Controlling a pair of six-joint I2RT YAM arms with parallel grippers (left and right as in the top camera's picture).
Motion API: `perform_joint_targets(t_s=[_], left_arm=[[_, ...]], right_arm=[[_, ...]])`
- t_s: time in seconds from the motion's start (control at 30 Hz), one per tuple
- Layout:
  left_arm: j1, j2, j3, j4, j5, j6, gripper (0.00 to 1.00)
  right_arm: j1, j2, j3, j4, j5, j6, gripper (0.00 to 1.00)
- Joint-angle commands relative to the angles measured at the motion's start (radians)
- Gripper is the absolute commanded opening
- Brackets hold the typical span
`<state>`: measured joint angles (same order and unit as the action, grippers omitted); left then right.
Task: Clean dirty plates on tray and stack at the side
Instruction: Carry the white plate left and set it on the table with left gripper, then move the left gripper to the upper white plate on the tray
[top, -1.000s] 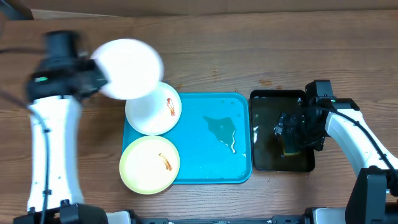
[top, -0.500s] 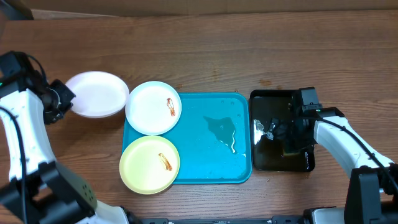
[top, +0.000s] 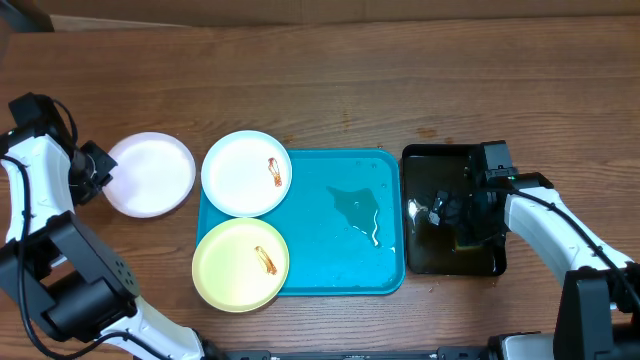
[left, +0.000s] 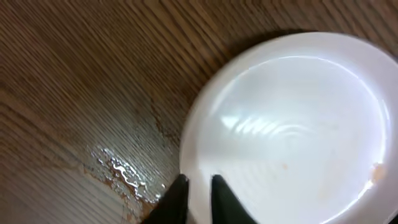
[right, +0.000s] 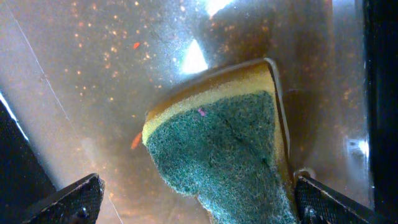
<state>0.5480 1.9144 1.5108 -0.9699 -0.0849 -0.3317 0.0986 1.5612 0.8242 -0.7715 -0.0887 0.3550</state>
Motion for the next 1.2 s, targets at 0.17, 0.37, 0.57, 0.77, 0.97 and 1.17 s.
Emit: perform_joint_targets(t_s=[0.17,0.37,0.57,0.77,0.97,1.17], left_arm=[[0.002,0.031,-0.003,0.006,0.193,0.088,0.75],[-0.059,0.031,-0.003,-0.016,0.476,0.228,0.52],[-0.210,0.031,-0.003,-0.018,0.389,0.229,0.52],[-0.360,0.045,-0.003,-0.005,0.209,0.193,0.54],[-0.407,0.077,-0.003,0.004,0.156,0.185,0.55],[-0.407,0.137,-0.003,-0.013,0.242,0.192,0.56]], right_arm=[[0.002,0.002,-0.008,0.007,0.009,-0.008,1.00],[0.002,0.002,-0.008,0.007,0.010,-0.015,1.00],[0.002,0.002,-0.008,0.007,0.010,-0.014,1.00],[0.002,0.002,-0.008,0.002,0.009,-0.014,1.00],[0.002,0.002,-0.008,-0.007,0.009,-0.014,1.00],[0.002,0.002,-0.008,-0.013,0.009,-0.014,1.00]])
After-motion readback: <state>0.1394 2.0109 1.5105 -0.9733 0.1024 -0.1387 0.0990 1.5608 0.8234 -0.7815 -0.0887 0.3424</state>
